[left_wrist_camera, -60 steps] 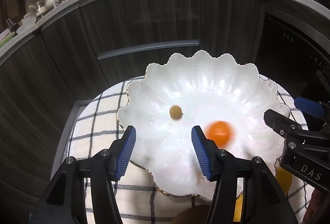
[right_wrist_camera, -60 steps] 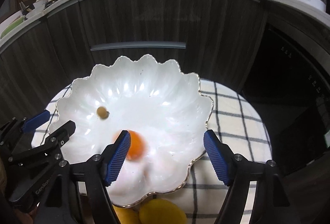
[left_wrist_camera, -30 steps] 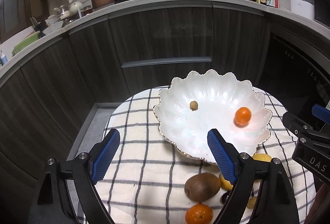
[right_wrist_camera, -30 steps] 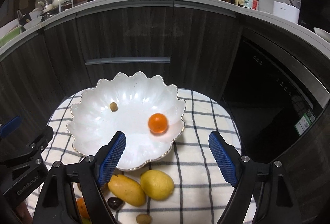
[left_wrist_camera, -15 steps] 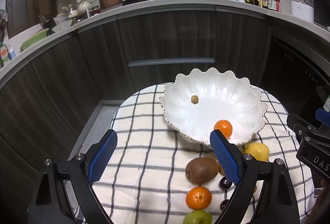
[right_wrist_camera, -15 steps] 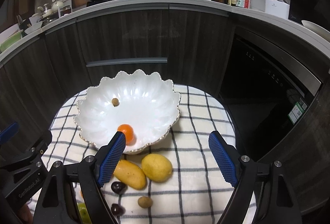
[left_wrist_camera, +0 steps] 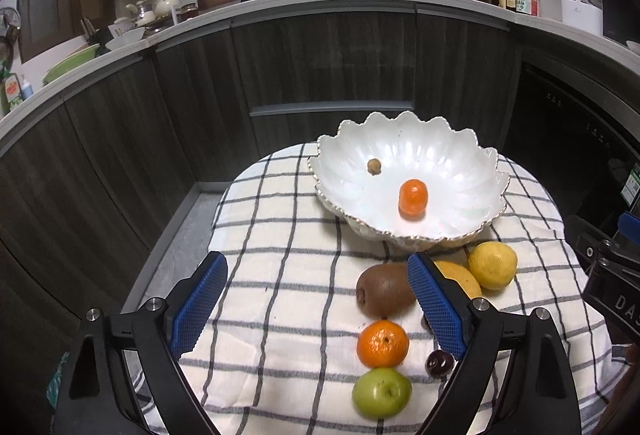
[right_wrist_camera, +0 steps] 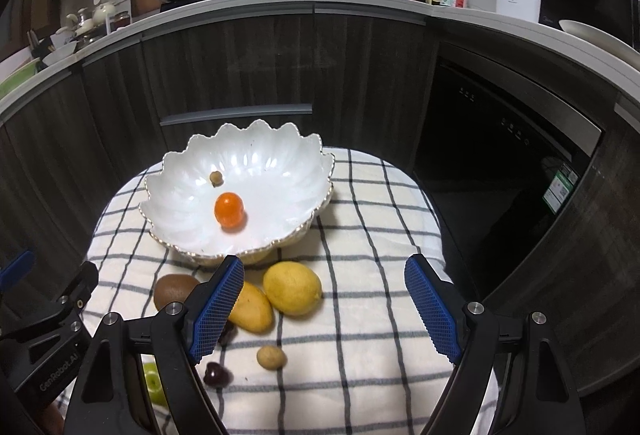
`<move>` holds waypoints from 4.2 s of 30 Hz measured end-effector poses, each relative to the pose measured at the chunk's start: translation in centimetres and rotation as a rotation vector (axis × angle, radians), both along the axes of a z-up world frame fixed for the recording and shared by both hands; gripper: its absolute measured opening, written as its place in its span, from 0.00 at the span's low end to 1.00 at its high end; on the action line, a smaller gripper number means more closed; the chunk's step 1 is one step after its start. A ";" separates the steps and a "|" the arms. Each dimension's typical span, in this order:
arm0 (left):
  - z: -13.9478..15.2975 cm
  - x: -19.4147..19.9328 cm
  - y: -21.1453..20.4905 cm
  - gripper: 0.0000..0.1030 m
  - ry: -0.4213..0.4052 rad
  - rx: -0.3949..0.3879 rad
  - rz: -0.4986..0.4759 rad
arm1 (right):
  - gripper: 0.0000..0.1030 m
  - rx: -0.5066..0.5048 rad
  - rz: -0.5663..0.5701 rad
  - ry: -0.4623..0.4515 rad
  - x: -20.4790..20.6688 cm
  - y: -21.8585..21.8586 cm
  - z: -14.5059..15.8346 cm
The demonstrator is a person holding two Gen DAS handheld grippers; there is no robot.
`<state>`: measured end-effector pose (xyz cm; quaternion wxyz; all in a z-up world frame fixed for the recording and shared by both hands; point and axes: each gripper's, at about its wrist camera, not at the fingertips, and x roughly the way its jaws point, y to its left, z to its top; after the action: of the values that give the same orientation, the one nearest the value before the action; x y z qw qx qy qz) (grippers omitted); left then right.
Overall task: Organize fruits
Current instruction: 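Withdraw both open tools from the bowl back toward the remaining fruit, then grasp the green apple with the left tool while the right tool grasps another small brown fruit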
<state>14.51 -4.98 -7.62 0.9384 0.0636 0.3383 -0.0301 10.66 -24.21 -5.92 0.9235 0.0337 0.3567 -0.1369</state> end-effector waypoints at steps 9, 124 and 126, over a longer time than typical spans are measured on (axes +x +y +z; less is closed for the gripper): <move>-1.3 -1.0 0.3 0.89 0.013 0.016 0.000 | 0.81 0.006 0.008 0.012 -1.7 0.6 -1.3; -10.2 -0.9 2.1 0.47 0.145 -0.031 0.017 | 0.28 0.095 0.154 0.216 2.0 3.2 -12.8; -10.0 -0.9 2.1 0.47 0.141 -0.031 0.014 | 0.28 0.093 0.154 0.206 1.8 3.2 -12.3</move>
<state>13.60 -2.92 -17.61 0.9133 0.0443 0.4034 -0.0333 12.51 -21.00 -18.26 0.8873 0.0348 0.4571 -0.0516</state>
